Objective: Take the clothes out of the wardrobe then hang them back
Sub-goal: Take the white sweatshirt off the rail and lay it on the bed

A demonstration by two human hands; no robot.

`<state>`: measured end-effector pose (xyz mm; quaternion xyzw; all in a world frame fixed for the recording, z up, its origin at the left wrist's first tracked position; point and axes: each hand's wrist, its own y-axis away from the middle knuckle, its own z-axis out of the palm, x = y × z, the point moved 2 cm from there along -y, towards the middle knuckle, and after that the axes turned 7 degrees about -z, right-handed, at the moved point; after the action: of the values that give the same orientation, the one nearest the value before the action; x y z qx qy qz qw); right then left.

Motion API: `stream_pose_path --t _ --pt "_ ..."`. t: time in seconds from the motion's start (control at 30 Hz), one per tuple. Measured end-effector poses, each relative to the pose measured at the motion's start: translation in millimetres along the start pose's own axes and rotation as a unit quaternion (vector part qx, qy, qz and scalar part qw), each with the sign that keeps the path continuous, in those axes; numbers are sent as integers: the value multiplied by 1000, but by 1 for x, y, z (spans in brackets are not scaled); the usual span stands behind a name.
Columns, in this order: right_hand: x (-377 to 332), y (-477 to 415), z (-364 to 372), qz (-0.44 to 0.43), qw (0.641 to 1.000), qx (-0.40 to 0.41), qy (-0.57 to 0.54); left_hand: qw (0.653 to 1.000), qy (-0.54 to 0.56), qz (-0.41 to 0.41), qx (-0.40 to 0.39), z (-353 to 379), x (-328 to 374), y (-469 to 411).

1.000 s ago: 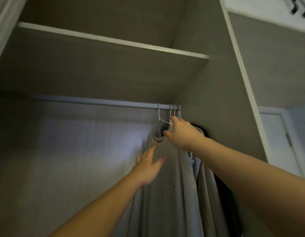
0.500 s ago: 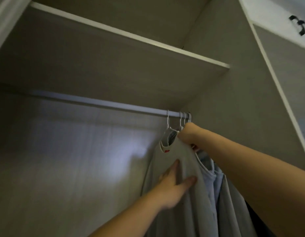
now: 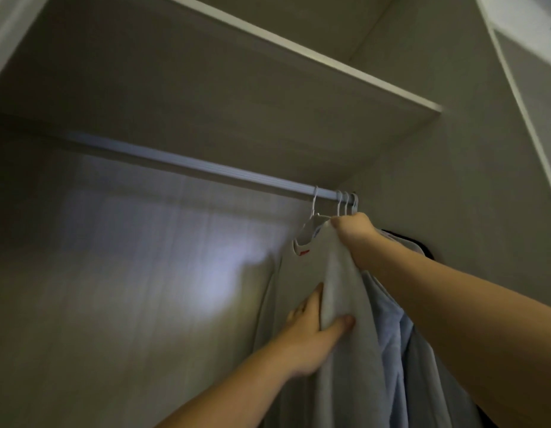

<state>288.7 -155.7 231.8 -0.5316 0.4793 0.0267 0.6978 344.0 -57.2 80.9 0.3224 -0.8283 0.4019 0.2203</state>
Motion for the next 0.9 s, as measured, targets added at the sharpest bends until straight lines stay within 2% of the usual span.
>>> stream_pose_path --t 0.23,0.3,0.4,0.5,0.57,0.7,0.8,0.9 --pt "-6 -12 -17 -77 996 33 -26 999 -6 -8 40 -11 2 1" --pt "-12 -9 -31 -99 994 34 -21 997 -2 17 79 -17 9 3" --pt "-16 5 -57 -142 989 25 37 982 -14 64 176 -25 18 -1" --pt "-23 24 -93 -188 969 37 154 967 -14 44 250 -26 24 -16" --pt "-31 39 -119 -227 934 52 271 955 -23 30 294 -21 29 -26" --pt "-47 73 -170 -307 793 101 515 940 -15 60 337 4 42 -36" --pt "-59 102 -210 -320 705 139 618 935 5 102 339 28 64 -29" --pt "-78 132 -255 -335 644 165 668 931 38 156 327 50 100 -15"
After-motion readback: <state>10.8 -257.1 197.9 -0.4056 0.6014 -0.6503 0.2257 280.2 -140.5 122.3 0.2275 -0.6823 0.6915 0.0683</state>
